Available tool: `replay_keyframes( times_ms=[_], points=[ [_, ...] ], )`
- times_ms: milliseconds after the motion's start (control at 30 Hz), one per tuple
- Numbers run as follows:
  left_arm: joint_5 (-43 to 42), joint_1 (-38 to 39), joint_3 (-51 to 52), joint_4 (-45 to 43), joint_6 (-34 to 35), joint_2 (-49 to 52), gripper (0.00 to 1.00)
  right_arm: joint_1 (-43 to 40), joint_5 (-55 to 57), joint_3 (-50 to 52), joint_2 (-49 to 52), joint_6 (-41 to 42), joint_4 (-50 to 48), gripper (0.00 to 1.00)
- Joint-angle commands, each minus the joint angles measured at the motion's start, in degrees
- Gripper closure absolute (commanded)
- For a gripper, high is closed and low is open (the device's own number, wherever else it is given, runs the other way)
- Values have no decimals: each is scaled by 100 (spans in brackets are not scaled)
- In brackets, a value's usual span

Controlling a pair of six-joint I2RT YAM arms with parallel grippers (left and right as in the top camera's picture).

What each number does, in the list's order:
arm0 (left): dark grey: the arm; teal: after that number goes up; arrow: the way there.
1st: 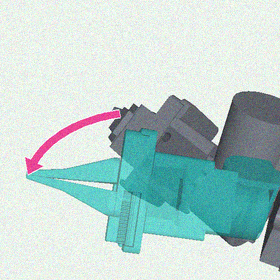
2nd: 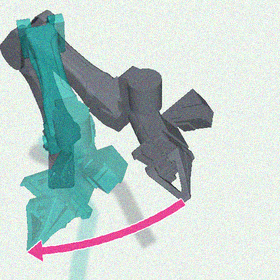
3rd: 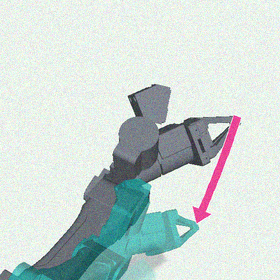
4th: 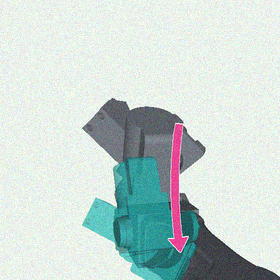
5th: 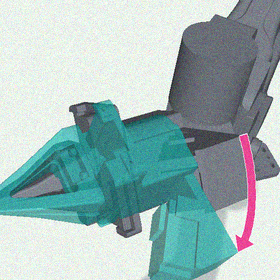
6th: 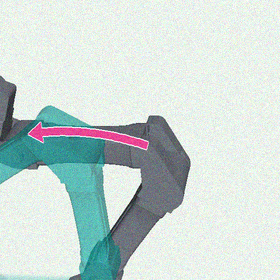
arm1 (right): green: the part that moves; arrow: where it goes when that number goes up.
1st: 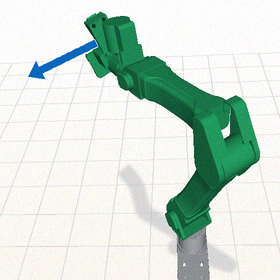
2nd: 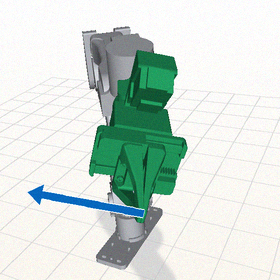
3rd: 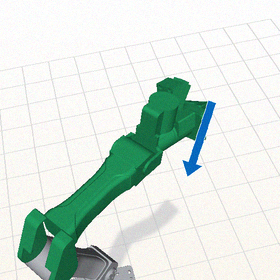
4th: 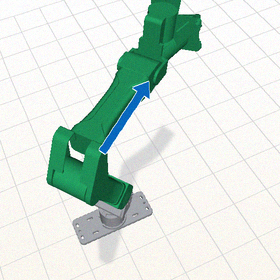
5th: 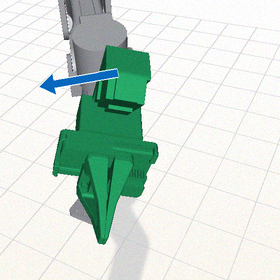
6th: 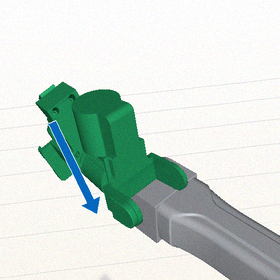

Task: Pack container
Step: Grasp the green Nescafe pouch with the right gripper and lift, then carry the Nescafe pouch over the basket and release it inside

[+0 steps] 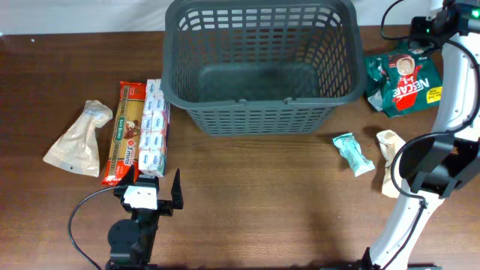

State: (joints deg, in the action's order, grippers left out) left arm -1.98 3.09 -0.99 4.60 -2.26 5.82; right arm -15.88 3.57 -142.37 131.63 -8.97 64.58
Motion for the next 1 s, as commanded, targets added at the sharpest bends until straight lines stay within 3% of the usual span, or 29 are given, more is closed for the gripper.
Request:
replay_keyframes(
  times_ms=[0,33,67,100,267,633,900,967],
  points=[
    [-37,-26,37,-4,55,-33,1,37,-42,94,-94,48,57,96],
    [-37,-26,37,-7,55,-33,1,48,-42,210,-94,48,52,86],
    [-37,-26,37,-7,55,-33,1,59,-42,315,-94,48,33,66],
    [-37,-26,37,-7,55,-33,1,59,-42,448,-92,46,-13,52],
    [-37,-26,37,-7,55,-33,1,66,-509,1456,-92,-459,-205,33],
    [-39,-26,37,-7,55,-33,1,188,-247,2846,-66,-1185,-1167,22],
    [-37,-26,37,-7,55,-33,1,317,328,2924,643,-1021,-1373,18],
    [-39,-26,37,-7,55,-33,1,363,503,2924,970,-730,-1453,23]
  ],
)
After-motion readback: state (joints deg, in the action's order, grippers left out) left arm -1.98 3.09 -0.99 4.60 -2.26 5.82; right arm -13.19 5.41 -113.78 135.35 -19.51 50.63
